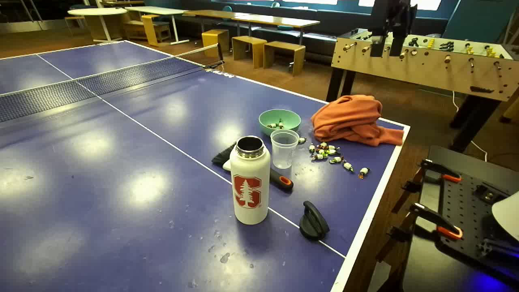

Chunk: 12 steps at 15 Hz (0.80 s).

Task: Put some sweets in the bowl

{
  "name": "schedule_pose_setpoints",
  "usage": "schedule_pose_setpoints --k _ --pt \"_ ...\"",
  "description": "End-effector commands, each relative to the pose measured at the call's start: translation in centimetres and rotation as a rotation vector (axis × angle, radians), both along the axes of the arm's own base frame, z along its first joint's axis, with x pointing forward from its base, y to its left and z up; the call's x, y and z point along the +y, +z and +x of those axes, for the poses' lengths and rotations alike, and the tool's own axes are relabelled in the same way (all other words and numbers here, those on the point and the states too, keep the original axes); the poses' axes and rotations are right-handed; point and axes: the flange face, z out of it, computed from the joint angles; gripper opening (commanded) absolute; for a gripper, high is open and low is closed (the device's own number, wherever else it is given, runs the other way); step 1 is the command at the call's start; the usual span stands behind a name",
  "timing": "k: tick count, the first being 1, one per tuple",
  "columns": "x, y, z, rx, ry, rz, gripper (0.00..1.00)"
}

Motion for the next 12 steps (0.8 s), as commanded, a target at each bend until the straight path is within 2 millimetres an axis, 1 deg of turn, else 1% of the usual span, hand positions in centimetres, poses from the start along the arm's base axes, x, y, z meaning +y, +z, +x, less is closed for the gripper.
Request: schedule_pose_setpoints --k 1,11,12 --pt "-0.01 0.04 0.02 0.0 0.0 0.0 1.0" --pt "-0.01 0.04 0.02 0.0 0.0 0.0 1.0" --pt "-0.06 -0.09 0.4 -0.027 -0.03 -0.029 1.0"
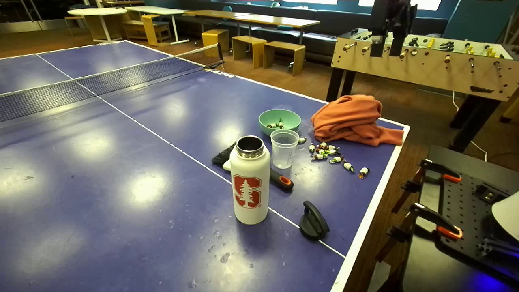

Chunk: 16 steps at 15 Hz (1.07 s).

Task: Put some sweets in the bowl

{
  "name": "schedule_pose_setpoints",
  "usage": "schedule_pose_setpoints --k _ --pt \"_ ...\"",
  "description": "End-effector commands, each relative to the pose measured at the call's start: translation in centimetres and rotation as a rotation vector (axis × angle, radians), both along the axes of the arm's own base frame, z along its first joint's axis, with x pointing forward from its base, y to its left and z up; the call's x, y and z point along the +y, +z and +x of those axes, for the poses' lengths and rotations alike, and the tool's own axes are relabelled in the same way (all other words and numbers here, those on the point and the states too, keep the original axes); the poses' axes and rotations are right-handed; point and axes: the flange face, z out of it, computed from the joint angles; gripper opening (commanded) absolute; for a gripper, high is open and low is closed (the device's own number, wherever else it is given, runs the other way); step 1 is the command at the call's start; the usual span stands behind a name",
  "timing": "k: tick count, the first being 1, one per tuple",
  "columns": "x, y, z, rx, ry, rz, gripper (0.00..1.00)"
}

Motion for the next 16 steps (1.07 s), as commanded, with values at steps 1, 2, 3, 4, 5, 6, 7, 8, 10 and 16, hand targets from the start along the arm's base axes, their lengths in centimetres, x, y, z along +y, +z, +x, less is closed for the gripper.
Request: schedule_pose_setpoints --k 1,2,3,4,5,6,7,8,10,16 --pt "-0.1 -0.9 1.2 -0.067 -0.066 -0.037 1.0" --pt "0.0 -2.1 1.8 -0.076 -0.086 -0.039 1.0" --pt "0.0 -3.7 2.2 -0.104 -0.11 -0.056 1.0" --pt "-0.1 -5.1 2.6 -0.126 -0.122 -0.07 1.0" --pt "-0.4 -7.0 2.8 -0.146 -0.142 -0.088 1.0" --pt "-0.8 -8.8 3.0 -0.149 -0.159 -0.098 1.0" --pt "-1.3 -10.6 3.1 -0.155 -0.183 -0.116 1.0" --pt "-1.8 -12.4 3.1 -0.154 -0.204 -0.129 1.0" --pt "-2.7 -15.7 2.8 -0.142 -0.238 -0.156 1.0" --pt "-3.2 -18.2 2.6 -0.108 -0.229 -0.167 1.0"
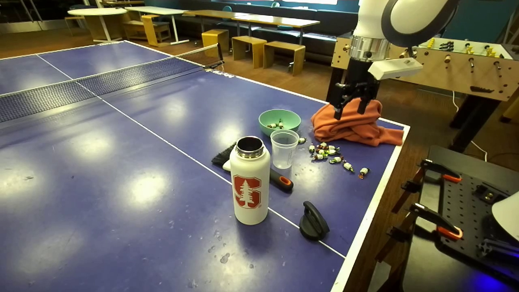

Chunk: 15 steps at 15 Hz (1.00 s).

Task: Put some sweets in the bowl

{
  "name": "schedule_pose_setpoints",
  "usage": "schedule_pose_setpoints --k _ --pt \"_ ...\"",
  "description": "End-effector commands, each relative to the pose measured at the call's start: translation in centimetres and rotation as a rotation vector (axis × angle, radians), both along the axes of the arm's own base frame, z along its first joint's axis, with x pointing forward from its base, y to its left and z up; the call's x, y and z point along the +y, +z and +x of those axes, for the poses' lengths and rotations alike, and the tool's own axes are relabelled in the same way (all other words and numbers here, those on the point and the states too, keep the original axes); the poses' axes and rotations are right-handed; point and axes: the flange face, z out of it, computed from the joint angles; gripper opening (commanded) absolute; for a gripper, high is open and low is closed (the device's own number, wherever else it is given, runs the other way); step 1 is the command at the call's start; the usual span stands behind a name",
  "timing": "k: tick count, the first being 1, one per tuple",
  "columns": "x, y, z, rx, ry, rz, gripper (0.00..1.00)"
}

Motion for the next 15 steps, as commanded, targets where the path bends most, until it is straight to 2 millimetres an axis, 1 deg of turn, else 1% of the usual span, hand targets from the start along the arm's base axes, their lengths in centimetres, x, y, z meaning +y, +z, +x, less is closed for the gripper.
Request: schedule_pose_setpoints --k 1,4,5,9,12,15 --pt "0.1 0.3 0.1 -0.005 0.002 0.0 1.0" --pt "0.1 0.7 0.1 -0.015 0.003 -0.001 1.0" --pt "0.1 0.4 0.2 -0.017 -0.018 -0.025 1.0" --pt "1.0 -1.9 -0.5 -0.018 -0.045 -0.008 1.0" --pt "2.0 -3.9 -0.5 -0.067 -0.057 0.004 1.0" --pt "3.0 -6.4 -0.4 -0.12 -0.043 -0.005 1.0"
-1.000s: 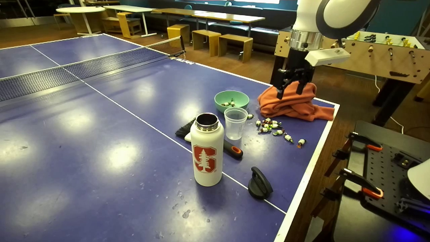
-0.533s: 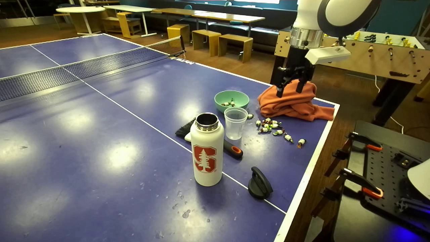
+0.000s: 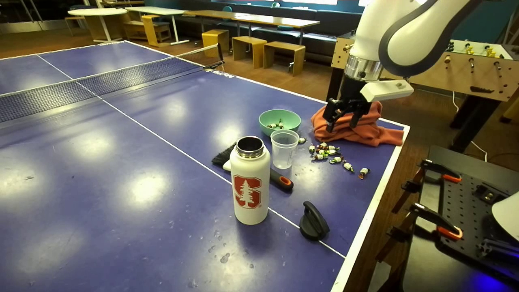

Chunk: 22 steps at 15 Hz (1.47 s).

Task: Put some sweets in the bowl

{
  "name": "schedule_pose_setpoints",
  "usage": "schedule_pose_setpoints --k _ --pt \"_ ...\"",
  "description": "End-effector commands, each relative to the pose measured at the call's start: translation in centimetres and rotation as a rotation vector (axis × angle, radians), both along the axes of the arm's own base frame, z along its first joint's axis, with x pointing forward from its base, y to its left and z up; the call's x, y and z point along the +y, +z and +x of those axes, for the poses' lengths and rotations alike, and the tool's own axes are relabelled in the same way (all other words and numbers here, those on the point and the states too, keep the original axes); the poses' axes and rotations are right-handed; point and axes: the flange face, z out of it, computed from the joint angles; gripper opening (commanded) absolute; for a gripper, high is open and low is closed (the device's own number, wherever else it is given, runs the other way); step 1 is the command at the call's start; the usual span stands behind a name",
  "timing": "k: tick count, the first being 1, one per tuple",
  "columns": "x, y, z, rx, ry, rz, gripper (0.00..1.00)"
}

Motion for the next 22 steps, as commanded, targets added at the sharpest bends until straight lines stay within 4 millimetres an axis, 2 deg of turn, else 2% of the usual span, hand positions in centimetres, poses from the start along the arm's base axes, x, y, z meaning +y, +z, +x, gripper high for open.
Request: schedule_pose_setpoints --k 1,6,10,13,17,22 --pt "1.4 -2.9 -0.1 -0.049 -0.013 0.0 1.0" --pt "0.9 -6.8 0.8 -0.097 -0.028 -0.049 1.0" --pt "0.4 -9.0 1.5 -0.088 -0.077 -0.056 1.0" --pt "0.6 -10.2 2.4 -0.076 -0.112 -0.049 1.0" --pt "0.0 -11.5 3.5 -0.068 -0.147 -0.058 0.87" --pt "-0.1 -12.9 4.2 -0.056 -0.173 -0.059 0.91"
